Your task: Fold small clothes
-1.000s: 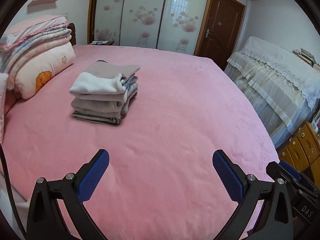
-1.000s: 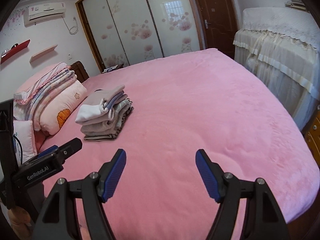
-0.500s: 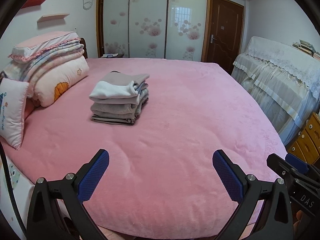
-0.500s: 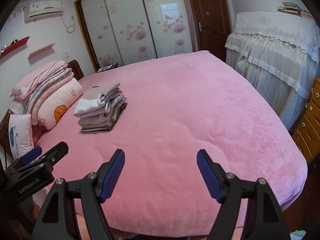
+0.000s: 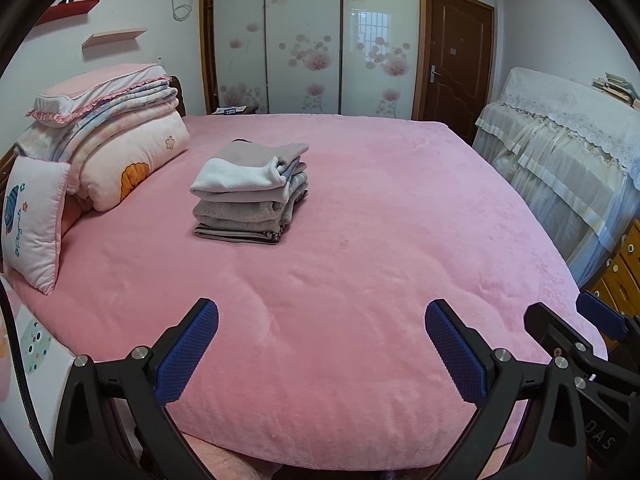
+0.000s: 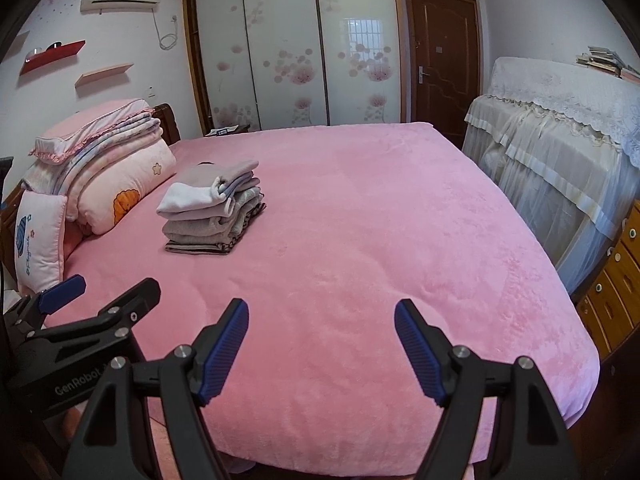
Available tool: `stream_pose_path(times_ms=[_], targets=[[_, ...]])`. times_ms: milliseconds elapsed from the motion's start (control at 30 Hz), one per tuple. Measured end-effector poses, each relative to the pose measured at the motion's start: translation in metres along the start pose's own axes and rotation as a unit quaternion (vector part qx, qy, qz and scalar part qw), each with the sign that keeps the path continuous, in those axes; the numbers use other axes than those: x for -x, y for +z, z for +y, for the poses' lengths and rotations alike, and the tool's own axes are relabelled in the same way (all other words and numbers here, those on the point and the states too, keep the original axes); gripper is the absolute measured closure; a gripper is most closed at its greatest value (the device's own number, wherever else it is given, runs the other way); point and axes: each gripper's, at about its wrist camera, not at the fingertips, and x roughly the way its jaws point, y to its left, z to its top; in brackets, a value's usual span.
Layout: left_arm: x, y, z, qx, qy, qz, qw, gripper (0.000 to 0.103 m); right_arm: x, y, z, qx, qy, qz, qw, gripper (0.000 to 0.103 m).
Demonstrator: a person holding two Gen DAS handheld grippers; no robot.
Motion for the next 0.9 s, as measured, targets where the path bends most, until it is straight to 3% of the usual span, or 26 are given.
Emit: stream_pose_path(times_ms=[900], targets=[[-0.0044,-0.0058,-0.0040,-0.002,0.006,0.021,0.9998,0.000,-0.0039,-0.0025,-0.0078,-0.008,-0.006,0.009,1.000,0.027]])
